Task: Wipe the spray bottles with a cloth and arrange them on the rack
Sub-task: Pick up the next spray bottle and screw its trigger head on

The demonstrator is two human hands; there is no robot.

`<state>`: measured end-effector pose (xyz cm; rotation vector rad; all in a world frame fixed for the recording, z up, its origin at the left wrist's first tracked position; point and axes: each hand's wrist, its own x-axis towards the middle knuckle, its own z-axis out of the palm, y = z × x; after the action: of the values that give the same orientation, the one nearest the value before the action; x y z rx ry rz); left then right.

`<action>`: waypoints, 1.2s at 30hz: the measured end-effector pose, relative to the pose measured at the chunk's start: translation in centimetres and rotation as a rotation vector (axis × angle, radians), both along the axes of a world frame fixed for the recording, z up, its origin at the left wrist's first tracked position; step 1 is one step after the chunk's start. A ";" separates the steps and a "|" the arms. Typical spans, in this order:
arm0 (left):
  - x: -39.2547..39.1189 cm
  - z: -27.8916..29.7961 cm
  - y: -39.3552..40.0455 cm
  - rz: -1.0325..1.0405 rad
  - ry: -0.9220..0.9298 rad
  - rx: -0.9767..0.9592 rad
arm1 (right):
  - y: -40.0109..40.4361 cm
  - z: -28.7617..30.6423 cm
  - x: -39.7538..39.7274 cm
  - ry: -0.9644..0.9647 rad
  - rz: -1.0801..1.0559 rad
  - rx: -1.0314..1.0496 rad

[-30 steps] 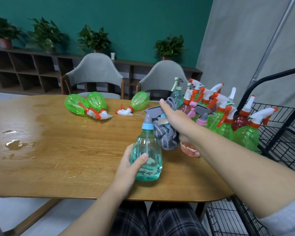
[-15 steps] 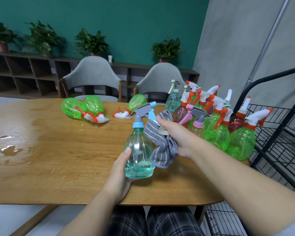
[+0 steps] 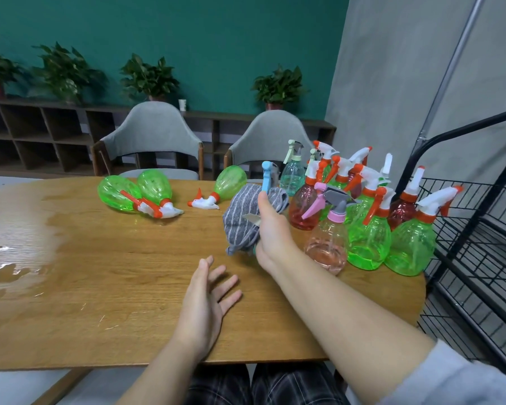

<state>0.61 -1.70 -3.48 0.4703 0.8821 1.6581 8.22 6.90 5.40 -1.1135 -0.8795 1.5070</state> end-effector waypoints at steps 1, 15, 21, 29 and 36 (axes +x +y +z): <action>0.0 0.0 0.0 0.000 0.004 -0.004 | 0.6 -0.1 0.0 -0.003 -0.018 0.009; -0.3 0.1 0.1 -0.021 0.030 -0.031 | 4.6 -1.6 3.2 -0.223 -0.159 0.062; -0.3 0.0 0.0 -0.019 0.043 -0.051 | 5.5 -0.8 3.6 -0.311 -0.246 0.048; -0.6 0.6 -0.3 -0.041 -0.066 -0.109 | 4.9 -0.8 3.2 -0.330 -0.255 -0.092; -1.7 2.0 0.7 -0.163 -0.256 -0.226 | 4.2 -0.1 1.5 -0.151 -0.176 -0.217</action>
<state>-1.13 -1.05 -1.51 0.1650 0.8056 1.4129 9.69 11.14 5.32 -1.4408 -0.7093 1.4095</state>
